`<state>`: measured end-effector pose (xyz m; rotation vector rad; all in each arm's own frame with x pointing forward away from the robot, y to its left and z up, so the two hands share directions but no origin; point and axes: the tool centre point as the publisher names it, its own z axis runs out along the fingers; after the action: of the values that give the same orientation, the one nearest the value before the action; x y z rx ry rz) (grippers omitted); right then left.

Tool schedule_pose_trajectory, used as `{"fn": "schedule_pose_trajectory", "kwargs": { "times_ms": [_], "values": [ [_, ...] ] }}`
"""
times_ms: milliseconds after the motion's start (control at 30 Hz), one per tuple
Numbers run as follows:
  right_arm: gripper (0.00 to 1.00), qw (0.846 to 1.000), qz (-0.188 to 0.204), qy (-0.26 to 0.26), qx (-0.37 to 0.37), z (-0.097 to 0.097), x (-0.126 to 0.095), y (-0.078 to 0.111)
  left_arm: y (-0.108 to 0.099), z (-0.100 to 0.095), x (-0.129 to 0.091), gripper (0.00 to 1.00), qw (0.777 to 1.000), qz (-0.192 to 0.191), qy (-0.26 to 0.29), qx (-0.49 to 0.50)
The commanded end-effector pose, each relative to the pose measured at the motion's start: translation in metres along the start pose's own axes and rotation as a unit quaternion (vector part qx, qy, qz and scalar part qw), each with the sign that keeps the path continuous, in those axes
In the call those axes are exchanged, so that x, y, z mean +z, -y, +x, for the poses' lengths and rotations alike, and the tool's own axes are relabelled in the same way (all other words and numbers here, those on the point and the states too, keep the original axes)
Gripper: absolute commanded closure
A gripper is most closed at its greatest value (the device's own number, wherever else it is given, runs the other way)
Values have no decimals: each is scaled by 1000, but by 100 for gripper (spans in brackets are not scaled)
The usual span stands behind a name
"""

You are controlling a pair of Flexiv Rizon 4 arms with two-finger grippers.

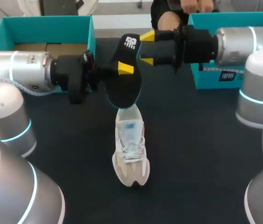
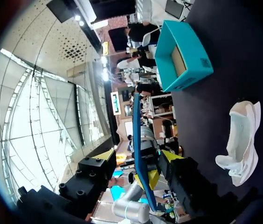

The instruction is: Take the shoe out of the shoebox, open the shoe tongue, remove and reinsert the insole, then place the shoe into the shoebox

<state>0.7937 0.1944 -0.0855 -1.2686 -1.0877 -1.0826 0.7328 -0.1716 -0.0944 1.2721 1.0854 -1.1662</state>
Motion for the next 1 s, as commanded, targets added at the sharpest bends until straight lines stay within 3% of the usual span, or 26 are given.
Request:
{"fn": "schedule_pose_trajectory", "kwargs": {
  "times_ms": [33,300,833,900,1000],
  "values": [
    [0,1000,1,5,-12,2,-49,18,13,-3,-22,100,1000,-7,3,-12],
    [0,999,7,18,-36,5,-80,31,18,-5,-35,100,1000,-10,-5,-21],
    [0,999,7,18,-36,5,-80,31,18,-5,-35,100,1000,-10,-5,-21],
    [0,999,7,18,-36,5,-80,31,25,-10,-34,100,992,1,4,-123],
    [0,999,7,18,-36,5,-80,31,29,-21,-35,100,962,1,19,-272]
  ]
}}
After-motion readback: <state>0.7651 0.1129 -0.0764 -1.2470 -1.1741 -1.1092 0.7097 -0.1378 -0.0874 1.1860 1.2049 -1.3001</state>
